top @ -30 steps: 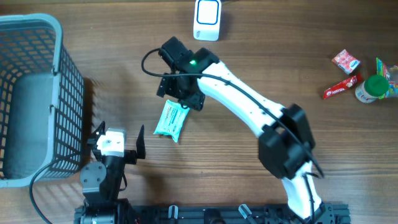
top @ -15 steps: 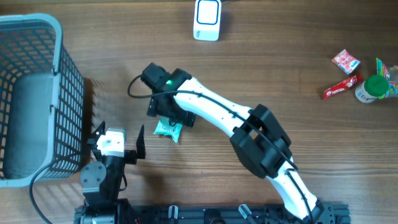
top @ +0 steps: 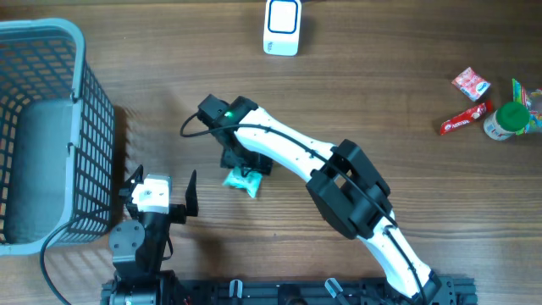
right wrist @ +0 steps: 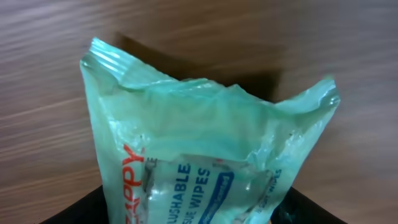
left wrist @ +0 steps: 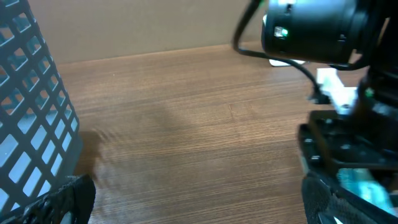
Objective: Scan the item barcode
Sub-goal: 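Reach the right gripper to the teal wipes pack and grasp it, then lift the wipes pack and hold it in front of the scanner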
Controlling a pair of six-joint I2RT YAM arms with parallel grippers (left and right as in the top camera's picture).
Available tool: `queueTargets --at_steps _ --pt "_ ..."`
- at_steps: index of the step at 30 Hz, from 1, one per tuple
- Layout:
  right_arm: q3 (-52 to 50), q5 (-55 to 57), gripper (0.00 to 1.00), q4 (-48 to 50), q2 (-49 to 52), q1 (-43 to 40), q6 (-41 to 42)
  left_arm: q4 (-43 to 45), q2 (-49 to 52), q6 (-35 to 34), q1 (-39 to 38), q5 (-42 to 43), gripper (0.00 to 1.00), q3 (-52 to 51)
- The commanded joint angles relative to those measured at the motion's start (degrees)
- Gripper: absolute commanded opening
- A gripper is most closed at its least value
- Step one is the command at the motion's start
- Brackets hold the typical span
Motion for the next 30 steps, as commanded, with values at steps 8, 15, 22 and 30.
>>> queueTargets --at_steps 8,15,22,30 --pt "1.22 5.46 1.00 -10.80 -5.81 -17.75 -9.64 0.13 -0.31 0.68 -0.33 0.48 1.00 -0.28" --pt "4.87 -2.82 0.96 -11.76 -7.80 -16.72 -9.60 0.13 -0.31 0.68 -0.33 0.48 1.00 -0.28" --pt "4.83 -2.45 0.80 -10.93 -1.51 -18.27 8.09 0.13 -0.31 0.68 -0.33 0.48 1.00 -0.28" --pt "4.83 -6.23 0.75 -8.07 1.38 -18.88 13.20 0.13 -0.31 0.68 -0.33 0.48 1.00 -0.28"
